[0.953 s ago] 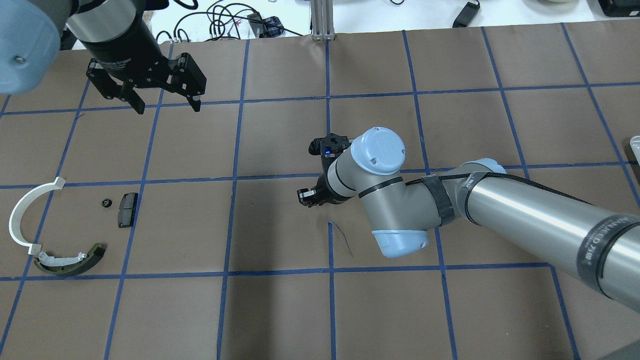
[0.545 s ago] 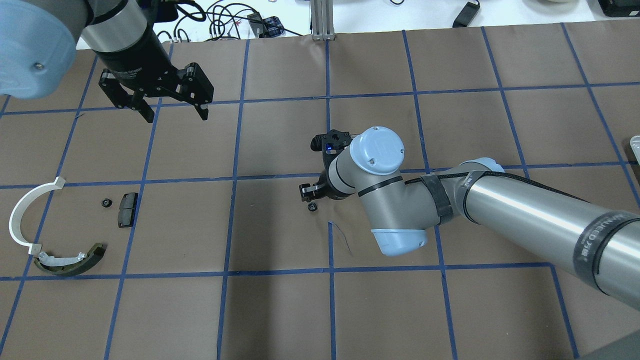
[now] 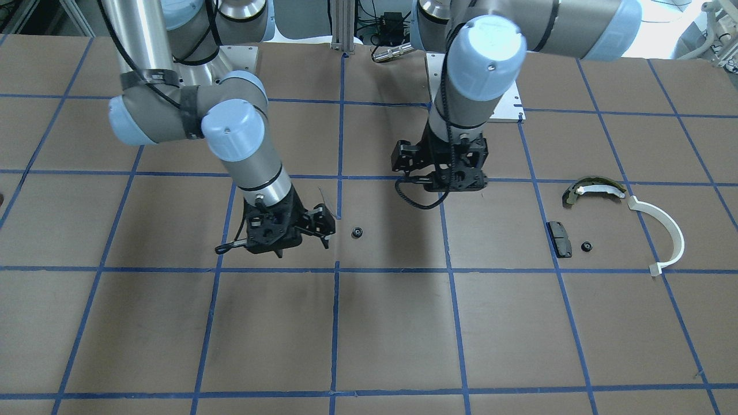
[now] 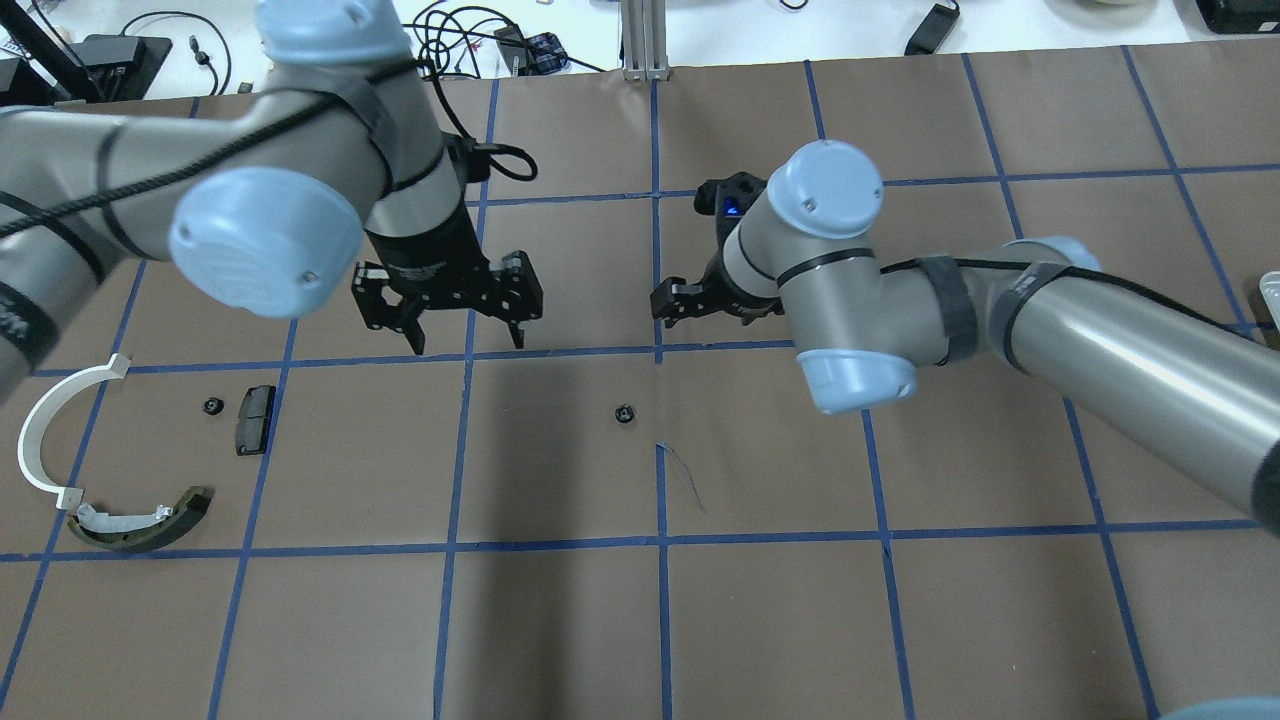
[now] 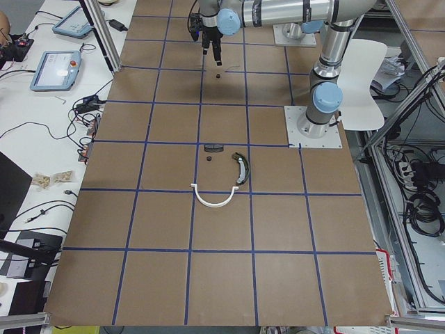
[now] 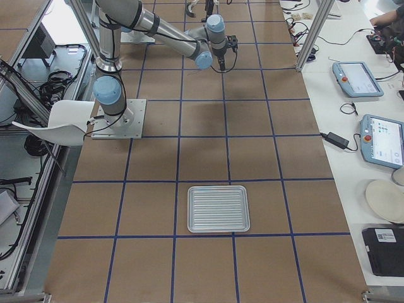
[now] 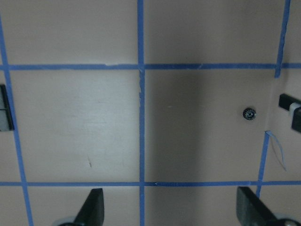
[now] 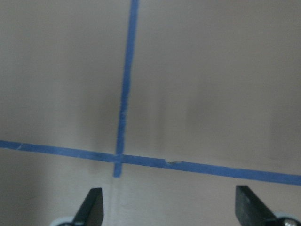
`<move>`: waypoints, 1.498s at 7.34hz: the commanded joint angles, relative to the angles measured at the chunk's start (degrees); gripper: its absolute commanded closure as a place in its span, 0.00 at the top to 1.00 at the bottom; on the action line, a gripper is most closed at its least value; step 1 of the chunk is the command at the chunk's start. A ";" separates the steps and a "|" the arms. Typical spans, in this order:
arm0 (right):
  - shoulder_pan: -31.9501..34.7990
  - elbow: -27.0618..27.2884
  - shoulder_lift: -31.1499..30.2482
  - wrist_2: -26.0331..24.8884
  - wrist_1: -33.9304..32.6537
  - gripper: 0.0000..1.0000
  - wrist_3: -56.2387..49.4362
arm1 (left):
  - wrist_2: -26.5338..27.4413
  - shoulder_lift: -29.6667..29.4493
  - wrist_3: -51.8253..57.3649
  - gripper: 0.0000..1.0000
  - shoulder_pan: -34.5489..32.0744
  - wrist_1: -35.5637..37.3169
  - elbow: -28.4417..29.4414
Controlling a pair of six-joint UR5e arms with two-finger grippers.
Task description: Place bearing gear from tray to pile
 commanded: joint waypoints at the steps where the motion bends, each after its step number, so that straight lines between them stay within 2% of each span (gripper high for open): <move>1: -9.63 -5.46 -4.94 -2.17 17.93 1.00 -2.41 | 0.00 -6.79 -9.53 1.00 -6.67 14.27 -5.28; 2: -12.54 -8.45 -6.53 -8.02 24.02 1.00 -3.81 | 0.00 -9.87 -13.47 1.00 -8.78 17.55 -5.73; 3: -13.96 -11.26 -8.20 -8.34 31.13 1.00 -3.83 | 0.00 -12.51 -16.38 1.00 -9.59 20.98 -6.00; 5: -15.03 -16.63 -8.92 -8.43 40.11 1.00 -3.83 | 0.17 -15.95 -18.34 1.00 -11.09 25.75 -6.09; 7: -15.12 -17.53 -9.18 -7.46 40.60 1.00 -2.17 | 0.26 -17.10 -18.08 1.00 -11.26 26.46 -6.96; 9: -14.77 -18.49 -9.79 -7.90 40.95 1.00 0.91 | 0.09 -17.45 -19.04 1.00 -11.18 30.57 -8.02; 10: -14.68 -21.89 -10.93 -8.25 46.79 1.00 1.61 | 0.17 -17.89 -19.39 1.00 -11.18 30.85 -8.37; 11: -14.68 -28.01 -10.94 -8.34 56.07 1.00 1.62 | 0.26 -18.07 -19.05 1.00 -11.18 30.94 -8.37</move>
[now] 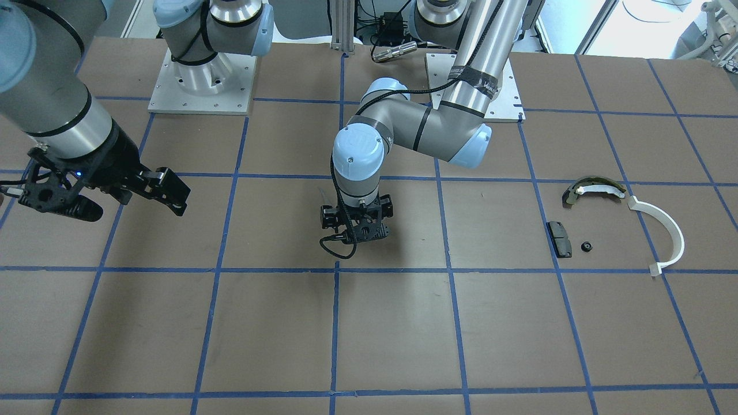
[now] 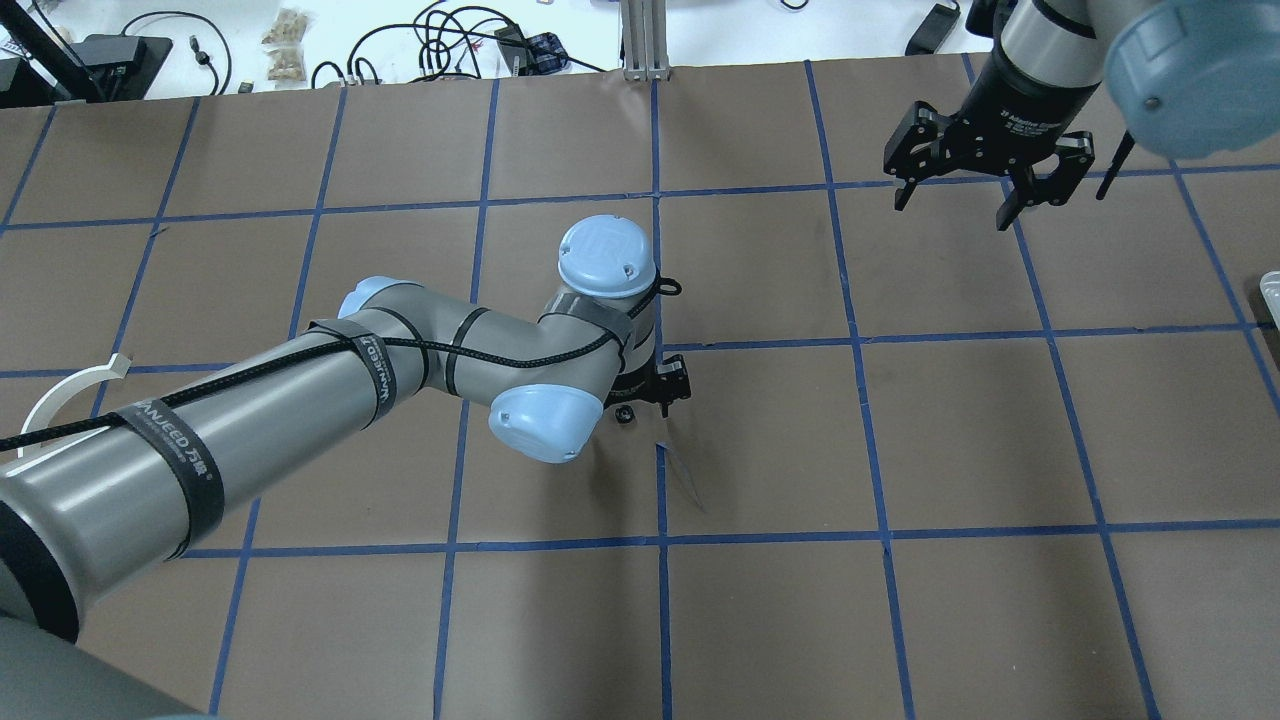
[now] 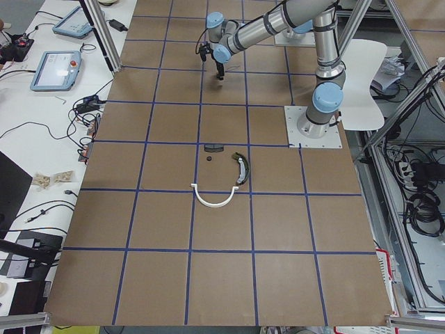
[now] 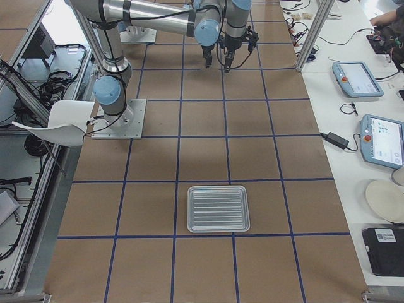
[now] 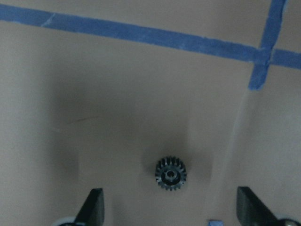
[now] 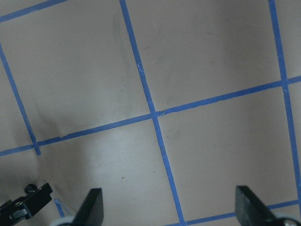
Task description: Place bearing gear from tray to pile
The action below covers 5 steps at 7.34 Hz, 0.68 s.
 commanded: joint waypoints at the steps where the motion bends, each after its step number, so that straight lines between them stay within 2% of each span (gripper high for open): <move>1: 0.24 -8.18 -0.21 0.30 11.56 1.00 1.39 | 0.44 -0.43 0.48 0.76 0.01 0.65 -0.19; 2: 1.55 -7.42 0.06 0.05 11.23 1.00 3.83 | 0.44 -0.43 -0.04 0.18 0.01 0.57 0.07; 3: 2.95 -6.11 0.15 -0.30 10.88 1.00 4.38 | 0.00 -0.34 -0.31 0.00 0.01 0.66 0.34; 5: 2.97 -4.60 -0.02 -0.40 6.69 1.00 4.30 | 0.00 0.88 0.30 0.00 0.45 0.57 0.52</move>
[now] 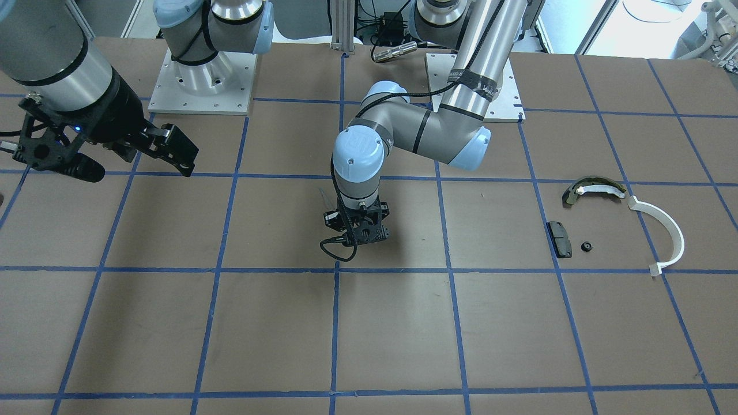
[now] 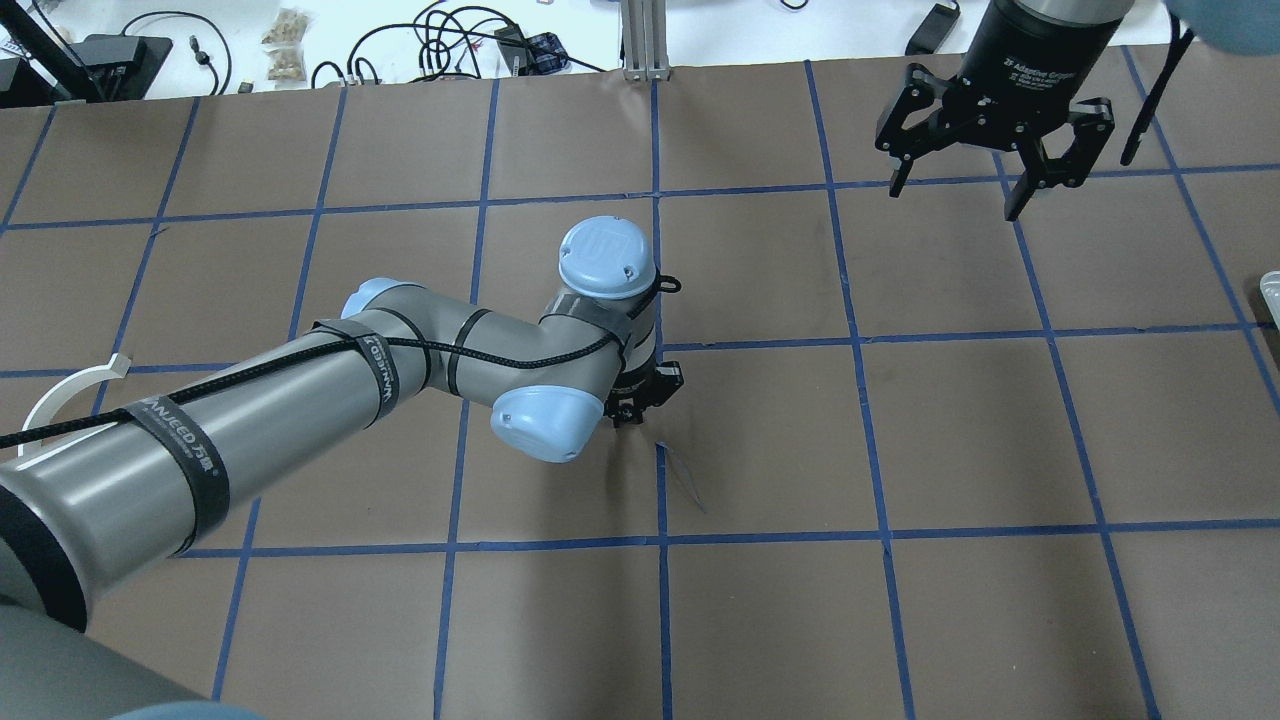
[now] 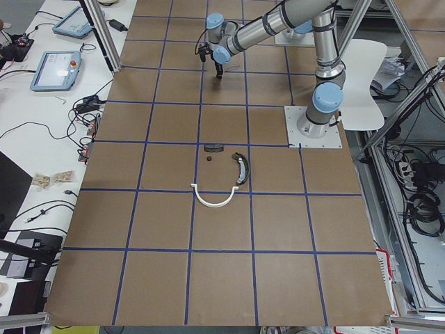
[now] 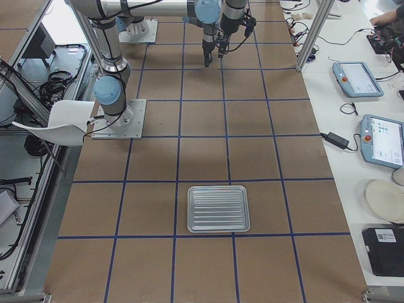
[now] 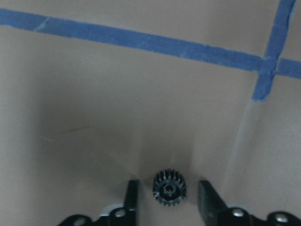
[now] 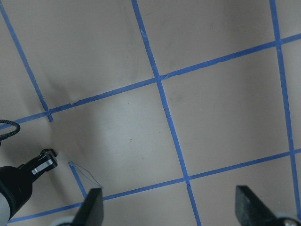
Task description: Place bearing gear from tray to pile
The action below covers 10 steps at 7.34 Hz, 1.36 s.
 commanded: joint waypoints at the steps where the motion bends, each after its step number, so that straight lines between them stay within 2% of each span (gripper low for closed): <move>1: 0.21 0.72 0.30 -0.02 -2.98 1.00 0.17 | 0.44 1.05 0.91 0.00 0.27 -0.06 0.31; 2: 0.21 1.06 -0.82 -2.28 -1.85 1.00 -1.65 | 0.70 2.28 3.00 0.00 0.80 -1.19 1.18; 3: 0.38 3.59 -0.49 -2.92 -0.80 1.00 -2.02 | 0.97 4.64 7.28 0.00 3.50 -6.85 2.24; 5: 0.39 7.38 -1.01 -2.66 -6.03 1.00 -1.24 | 5.78 6.76 12.32 0.00 13.49 -15.93 2.61; 6: 0.47 7.22 -2.14 -1.88 -7.28 1.00 -1.14 | 6.50 7.90 18.95 0.00 19.11 -18.14 2.34; 10: 0.47 8.18 -5.76 -1.95 -6.32 1.00 -2.02 | 9.04 9.67 43.90 0.00 33.98 -20.18 2.16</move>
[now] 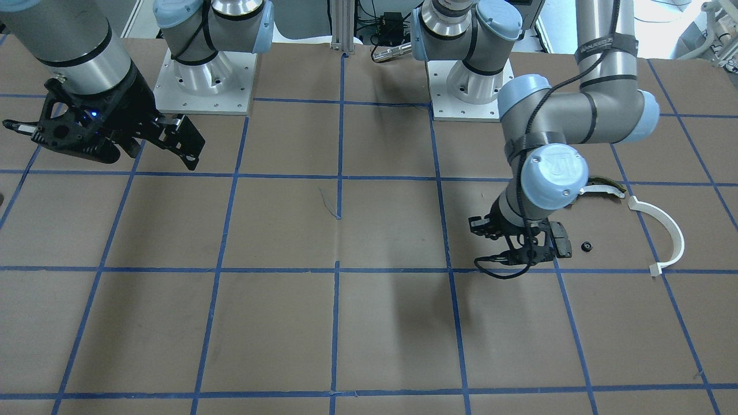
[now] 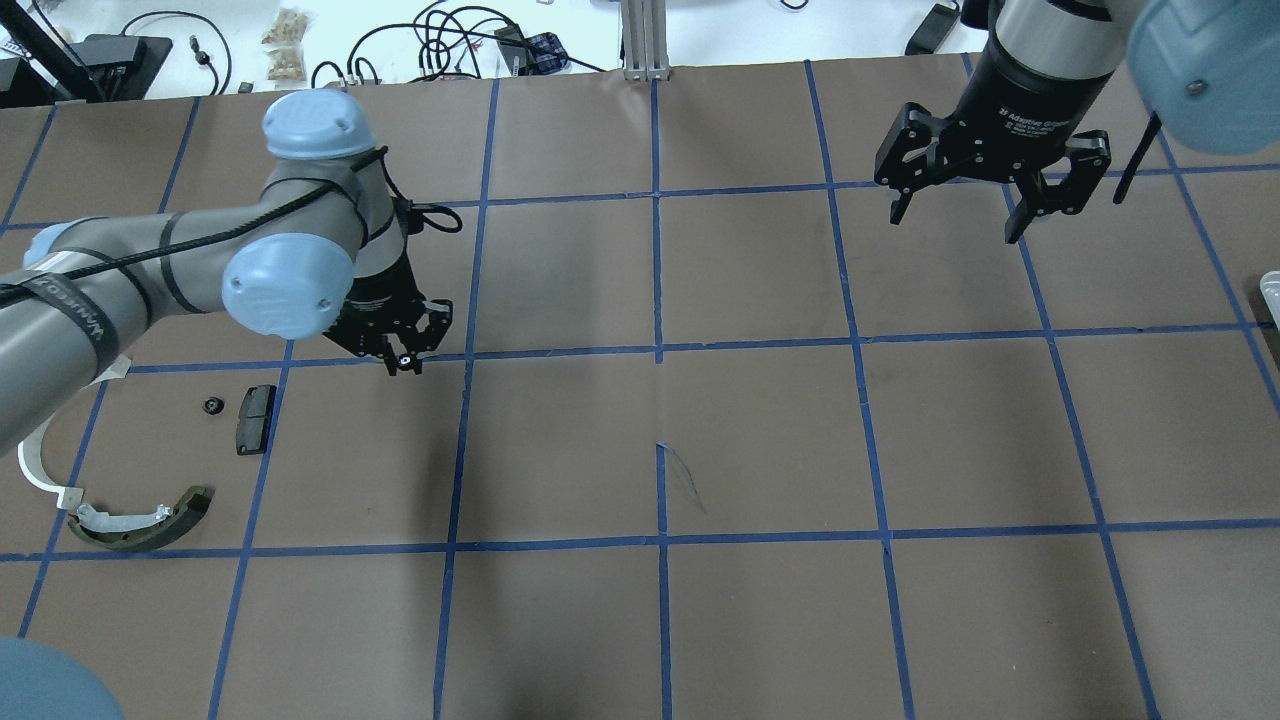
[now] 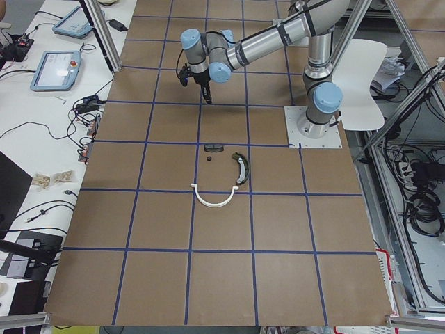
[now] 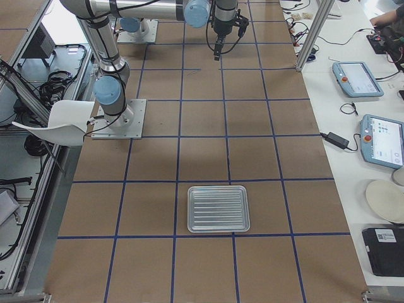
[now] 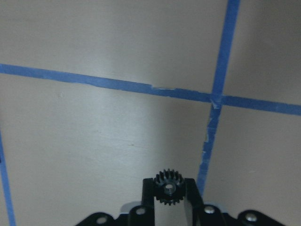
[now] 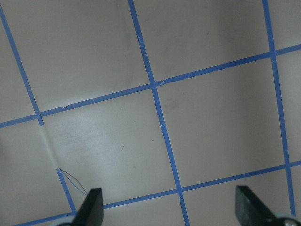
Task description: Place bearing gear from tray to pile
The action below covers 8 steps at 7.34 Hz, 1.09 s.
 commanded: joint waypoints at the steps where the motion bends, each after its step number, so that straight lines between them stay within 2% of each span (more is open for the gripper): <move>1: 0.00 1.02 -0.74 -0.18 1.04 1.00 -0.33 | 1.52 0.25 13.53 0.00 8.40 -0.30 0.01; 3: 0.09 1.38 -1.62 -0.27 1.05 1.00 -0.15 | 5.01 -1.75 26.50 0.00 17.08 0.84 -0.07; 4: 0.09 1.73 -1.54 -0.45 1.05 1.00 -0.06 | 5.03 -2.90 31.19 0.00 21.40 3.89 0.01; 5: 0.09 2.51 -1.80 -1.14 1.14 1.00 -0.15 | 5.12 -4.74 34.98 0.00 23.09 9.49 0.01; 6: 0.09 3.13 -1.97 -1.15 1.14 1.00 -0.06 | 4.95 -7.10 37.11 0.00 24.07 11.03 0.10; 8: 0.09 3.40 -3.90 -0.45 1.05 1.00 0.73 | 4.68 -7.83 37.30 0.00 24.25 11.30 0.02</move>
